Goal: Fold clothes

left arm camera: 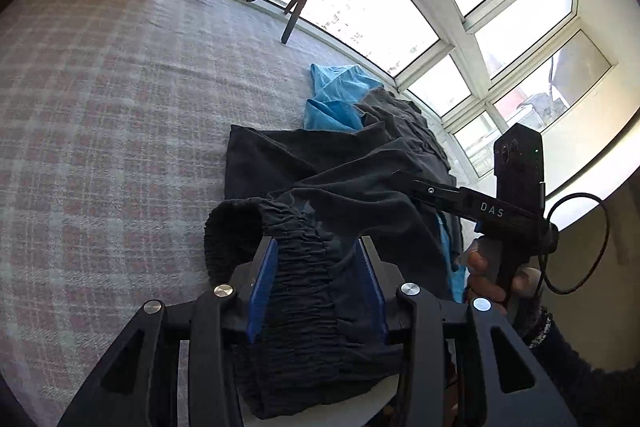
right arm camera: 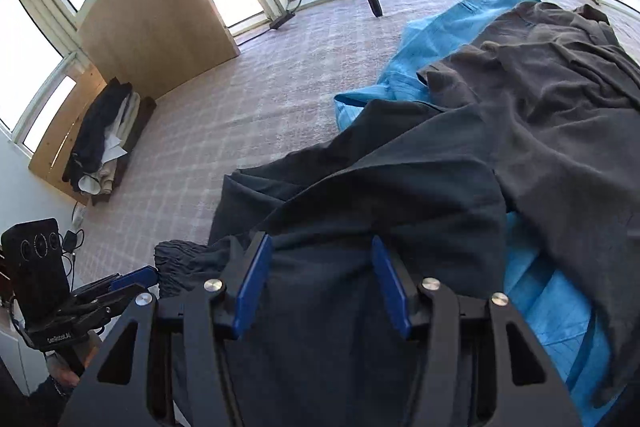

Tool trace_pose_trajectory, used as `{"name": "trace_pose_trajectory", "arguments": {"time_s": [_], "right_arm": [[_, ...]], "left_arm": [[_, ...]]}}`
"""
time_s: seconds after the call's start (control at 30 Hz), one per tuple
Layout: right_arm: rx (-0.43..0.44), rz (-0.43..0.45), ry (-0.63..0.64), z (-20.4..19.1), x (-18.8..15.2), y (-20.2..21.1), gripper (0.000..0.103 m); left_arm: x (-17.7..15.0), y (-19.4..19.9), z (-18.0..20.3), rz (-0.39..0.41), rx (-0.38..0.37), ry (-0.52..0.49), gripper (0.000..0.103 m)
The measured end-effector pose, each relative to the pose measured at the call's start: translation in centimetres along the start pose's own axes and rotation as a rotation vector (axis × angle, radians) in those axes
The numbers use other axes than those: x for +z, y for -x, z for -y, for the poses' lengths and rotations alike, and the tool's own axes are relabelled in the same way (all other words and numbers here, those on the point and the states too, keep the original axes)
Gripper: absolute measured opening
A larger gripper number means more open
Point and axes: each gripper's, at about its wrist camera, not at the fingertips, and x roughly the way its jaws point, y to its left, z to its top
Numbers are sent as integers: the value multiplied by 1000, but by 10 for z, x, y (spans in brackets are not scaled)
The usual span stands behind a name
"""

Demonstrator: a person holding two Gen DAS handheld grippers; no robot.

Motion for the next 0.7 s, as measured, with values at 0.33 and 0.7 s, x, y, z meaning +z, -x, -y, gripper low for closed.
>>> {"name": "trace_pose_trajectory", "arguments": {"time_s": [0.33, 0.7], "right_arm": [[-115, 238, -61, 41, -128, 171, 31], [14, 107, -8, 64, -197, 105, 31]], "left_arm": [[53, 56, 67, -1, -53, -189, 41], [111, -98, 172, -241, 41, -432, 44]]}}
